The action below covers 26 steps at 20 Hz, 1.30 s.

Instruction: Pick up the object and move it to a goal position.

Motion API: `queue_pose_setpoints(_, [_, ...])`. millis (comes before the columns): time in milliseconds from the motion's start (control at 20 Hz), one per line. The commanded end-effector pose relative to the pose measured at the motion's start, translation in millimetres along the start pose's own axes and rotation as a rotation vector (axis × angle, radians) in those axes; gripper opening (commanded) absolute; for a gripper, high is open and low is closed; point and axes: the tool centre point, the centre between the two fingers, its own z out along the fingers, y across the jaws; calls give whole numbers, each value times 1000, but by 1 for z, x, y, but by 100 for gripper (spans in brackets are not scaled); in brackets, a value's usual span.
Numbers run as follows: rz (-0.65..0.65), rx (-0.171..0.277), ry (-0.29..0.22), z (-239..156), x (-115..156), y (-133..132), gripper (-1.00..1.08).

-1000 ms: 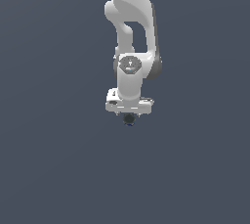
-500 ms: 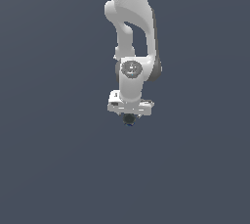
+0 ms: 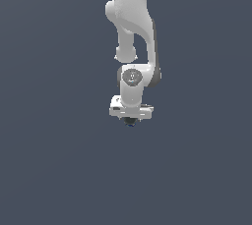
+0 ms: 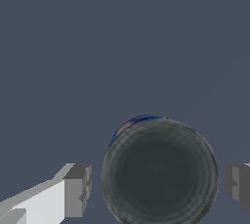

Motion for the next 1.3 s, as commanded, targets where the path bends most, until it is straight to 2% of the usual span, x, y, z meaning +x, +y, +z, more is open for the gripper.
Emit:
queue_pose_setpoints(0, [0, 0, 0, 10, 0, 0, 100])
queue_pose_setpoints(250, [1, 0, 1, 17, 1, 0, 100])
queue_pose_setpoints(300, [1, 0, 1, 17, 1, 0, -100])
queue_pose_setpoints(900, [1, 0, 1, 15, 0, -1, -100])
queue_pose_setpoints(1250, [1, 0, 1, -2, -7, -9, -100])
